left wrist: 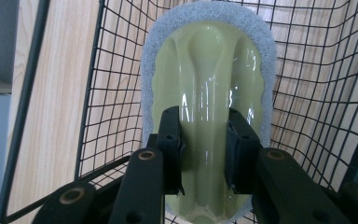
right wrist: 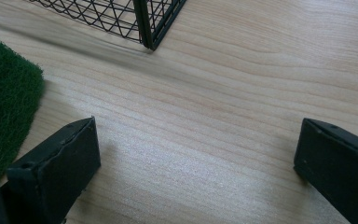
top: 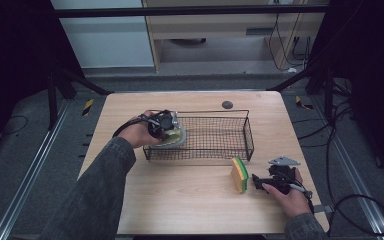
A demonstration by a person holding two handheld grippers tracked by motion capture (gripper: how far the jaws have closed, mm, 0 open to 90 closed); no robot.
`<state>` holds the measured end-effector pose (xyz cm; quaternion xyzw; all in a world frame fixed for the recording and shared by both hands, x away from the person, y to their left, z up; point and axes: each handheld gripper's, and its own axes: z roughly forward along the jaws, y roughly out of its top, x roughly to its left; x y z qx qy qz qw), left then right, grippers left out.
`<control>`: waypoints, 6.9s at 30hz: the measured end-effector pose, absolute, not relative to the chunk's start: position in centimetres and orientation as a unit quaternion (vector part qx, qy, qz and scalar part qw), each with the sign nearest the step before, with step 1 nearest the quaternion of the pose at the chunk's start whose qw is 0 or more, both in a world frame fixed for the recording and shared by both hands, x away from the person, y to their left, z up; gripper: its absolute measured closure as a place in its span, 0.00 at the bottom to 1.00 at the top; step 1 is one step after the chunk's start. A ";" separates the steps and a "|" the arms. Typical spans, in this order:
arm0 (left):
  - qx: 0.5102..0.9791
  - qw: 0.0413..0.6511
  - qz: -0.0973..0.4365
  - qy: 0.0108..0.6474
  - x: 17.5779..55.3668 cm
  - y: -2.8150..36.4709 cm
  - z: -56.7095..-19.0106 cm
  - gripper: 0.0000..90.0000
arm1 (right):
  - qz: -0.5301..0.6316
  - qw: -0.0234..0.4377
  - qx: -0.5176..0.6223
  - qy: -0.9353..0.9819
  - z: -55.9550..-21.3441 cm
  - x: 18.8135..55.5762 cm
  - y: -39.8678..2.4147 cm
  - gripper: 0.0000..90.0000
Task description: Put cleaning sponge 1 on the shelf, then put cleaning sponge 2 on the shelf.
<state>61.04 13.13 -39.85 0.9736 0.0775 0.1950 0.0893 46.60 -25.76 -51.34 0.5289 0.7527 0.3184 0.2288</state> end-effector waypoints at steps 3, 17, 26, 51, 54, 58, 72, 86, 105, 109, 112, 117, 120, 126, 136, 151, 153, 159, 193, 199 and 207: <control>0.975 0.089 0.191 0.077 61.1 13.2 -40.1 0.79 | 0.318 0.229 0.529 0.753 -51.3 46.6 -25.8 0.01; 0.979 0.074 0.177 0.068 61.2 12.9 -41.2 0.79 | 0.318 0.229 0.529 0.753 -51.3 46.6 -25.8 0.01; 0.981 0.073 0.163 0.070 61.4 12.9 -41.9 0.79 | 0.319 0.229 0.529 0.753 -51.3 46.6 -25.8 0.01; 0.978 0.105 0.159 0.088 60.9 13.3 -40.7 0.68 | 0.319 0.229 0.528 0.753 -51.3 46.6 -25.8 0.01; 0.976 0.115 0.163 0.090 60.7 13.3 -40.2 0.66 | 0.319 0.229 0.528 0.753 -51.3 46.6 -25.8 0.01; 0.972 0.123 0.179 0.091 60.3 13.3 -39.3 0.57 | 0.319 0.229 0.528 0.753 -51.3 46.6 -25.8 0.01; 0.946 0.173 0.219 0.166 60.1 14.5 -37.7 0.13 | 0.320 0.226 0.528 0.753 -51.3 46.6 -25.8 0.00; 0.917 0.259 0.208 0.222 58.7 15.7 -37.4 0.05 | 0.323 0.222 0.524 0.756 -51.3 46.9 -25.9 0.00; 0.835 0.364 0.232 0.342 50.2 22.0 -41.2 0.05 | 0.316 0.228 0.522 0.759 -50.0 45.8 -27.1 0.15; 0.823 0.356 0.224 0.382 48.4 24.0 -43.9 0.05 | 0.314 0.238 0.527 0.753 -49.4 45.3 -27.1 0.17; 0.823 0.331 0.229 0.400 47.9 25.2 -45.4 0.05 | 0.308 0.236 0.531 0.753 -48.9 44.8 -27.1 0.17; 0.811 0.315 0.236 0.432 48.0 27.1 -46.9 0.05 | 0.272 0.260 0.535 0.756 -46.9 44.6 -26.4 0.17; 0.815 0.311 0.229 0.432 48.3 28.1 -47.5 0.05 | 0.268 0.252 0.536 0.760 -45.0 44.1 -26.1 0.17; 0.808 0.305 0.219 0.454 48.7 28.8 -48.4 0.06 | 0.264 0.227 0.541 0.765 -41.4 43.8 -25.4 0.18; 0.797 0.326 0.202 0.467 48.7 28.9 -48.8 0.07 | 0.286 0.216 0.549 0.755 -36.5 44.7 -24.7 0.24; 0.837 0.298 0.172 0.426 48.2 26.8 -50.0 0.03 | 0.300 0.181 0.526 0.775 -33.4 44.7 -21.5 0.26; 0.835 0.299 0.171 0.428 48.3 26.9 -50.0 0.03 | 0.298 0.178 0.523 0.778 -33.3 45.0 -20.9 0.26; 0.834 0.306 0.170 0.427 48.4 27.2 -50.3 0.00 | 0.284 0.168 0.519 0.789 -33.9 46.1 -19.2 0.26; 0.821 0.328 0.184 0.429 48.5 27.5 -50.7 0.00 | 0.229 0.138 0.518 0.813 -36.1 47.5 -14.9 0.28; 0.821 0.327 0.184 0.431 48.7 27.6 -50.7 0.00 | 0.228 0.138 0.525 0.808 -36.5 47.0 -14.8 0.30; 0.820 0.328 0.184 0.432 48.6 27.6 -50.7 0.00 | 0.218 0.131 0.530 0.809 -37.6 47.2 -14.5 0.30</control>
